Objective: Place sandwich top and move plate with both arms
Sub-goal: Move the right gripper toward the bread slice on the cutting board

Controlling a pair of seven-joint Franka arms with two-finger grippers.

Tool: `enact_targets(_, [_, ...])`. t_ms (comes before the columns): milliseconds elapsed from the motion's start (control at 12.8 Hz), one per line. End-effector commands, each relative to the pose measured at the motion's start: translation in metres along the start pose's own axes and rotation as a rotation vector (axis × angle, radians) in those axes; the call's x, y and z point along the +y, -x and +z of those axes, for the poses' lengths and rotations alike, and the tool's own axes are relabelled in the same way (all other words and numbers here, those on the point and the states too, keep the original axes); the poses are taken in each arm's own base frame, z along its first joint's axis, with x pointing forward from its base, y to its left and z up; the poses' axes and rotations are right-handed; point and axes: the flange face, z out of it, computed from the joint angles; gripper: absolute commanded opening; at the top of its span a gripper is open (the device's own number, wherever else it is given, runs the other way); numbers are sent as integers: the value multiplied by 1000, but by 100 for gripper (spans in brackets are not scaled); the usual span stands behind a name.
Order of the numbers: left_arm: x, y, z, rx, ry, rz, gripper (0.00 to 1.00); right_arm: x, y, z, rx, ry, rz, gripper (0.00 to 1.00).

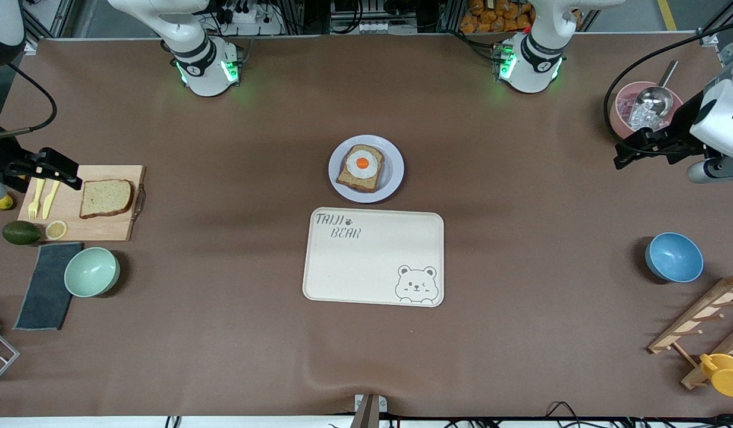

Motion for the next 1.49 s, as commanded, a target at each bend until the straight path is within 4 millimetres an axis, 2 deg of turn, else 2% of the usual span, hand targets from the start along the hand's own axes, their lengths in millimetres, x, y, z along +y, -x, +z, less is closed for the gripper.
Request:
enact_targets(0, [0,-2,-4,16,-29,-2,100,10,0,-2,4,-71,27,100])
enact_targets(235, [2,-5,2,10,-52,4,100,8,1,-2,0,-66,20,100])
enact_targets(471, [4,-11,7,4,-62,18,100,15,1,1,-6,-62,31,100])
enact_targets(627, [5,-11,9,0,-58,14,100,19,-3,11,-21,-69,40,100])
enact_targets(706, [5,-11,11,-7,-53,15,100,25,-6,19,-28,-68,49,100])
enact_targets(941, [4,-12,15,-16,-47,19,100,63,-18,52,-45,-63,104,100])
enact_targets(1176, [5,-16,22,-26,-47,19,100,115,-22,104,-73,-89,92,100])
enact_targets(1255, [4,-16,24,-29,-46,18,100,122,-22,114,-64,-96,96,100])
enact_targets(1412, [4,-17,25,-34,-31,15,100,126,-18,127,-85,-102,81,100])
